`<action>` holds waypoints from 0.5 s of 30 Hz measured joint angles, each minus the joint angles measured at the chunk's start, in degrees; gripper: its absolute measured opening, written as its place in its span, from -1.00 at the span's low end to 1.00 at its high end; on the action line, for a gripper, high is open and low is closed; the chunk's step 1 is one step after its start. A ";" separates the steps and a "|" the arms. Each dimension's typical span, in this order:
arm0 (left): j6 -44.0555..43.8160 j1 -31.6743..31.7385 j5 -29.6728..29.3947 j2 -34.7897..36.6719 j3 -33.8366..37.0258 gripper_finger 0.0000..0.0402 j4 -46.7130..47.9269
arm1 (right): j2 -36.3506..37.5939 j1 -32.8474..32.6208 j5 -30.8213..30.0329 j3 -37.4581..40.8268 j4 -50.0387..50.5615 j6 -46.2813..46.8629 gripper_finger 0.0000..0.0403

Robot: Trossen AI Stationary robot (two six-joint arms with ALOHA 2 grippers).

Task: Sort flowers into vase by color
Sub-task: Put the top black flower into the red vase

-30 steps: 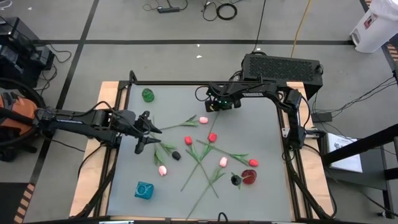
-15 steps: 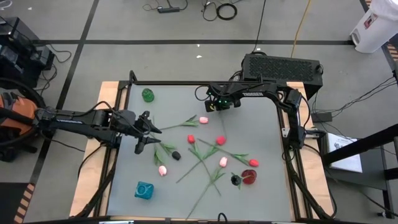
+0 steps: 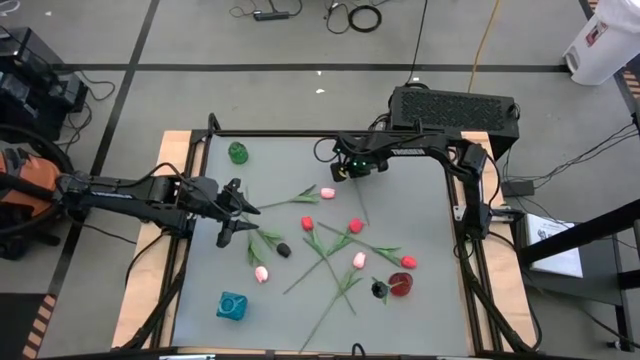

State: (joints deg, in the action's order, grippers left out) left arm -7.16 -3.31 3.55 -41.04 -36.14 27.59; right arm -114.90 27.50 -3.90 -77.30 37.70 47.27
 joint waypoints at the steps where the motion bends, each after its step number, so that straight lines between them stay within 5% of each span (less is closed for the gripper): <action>1: 0.00 0.00 0.00 0.00 0.00 -0.02 -0.02 | 0.89 -0.14 0.00 0.05 0.34 -0.06 -0.99; 15: -0.07 0.00 -0.69 0.00 0.00 -0.02 -0.02 | 15.54 -4.73 -3.93 -0.13 0.58 -4.78 -1.00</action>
State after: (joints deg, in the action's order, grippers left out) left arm -7.23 -3.31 2.86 -41.04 -36.14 27.57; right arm -99.36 22.76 -7.82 -77.43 38.28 42.49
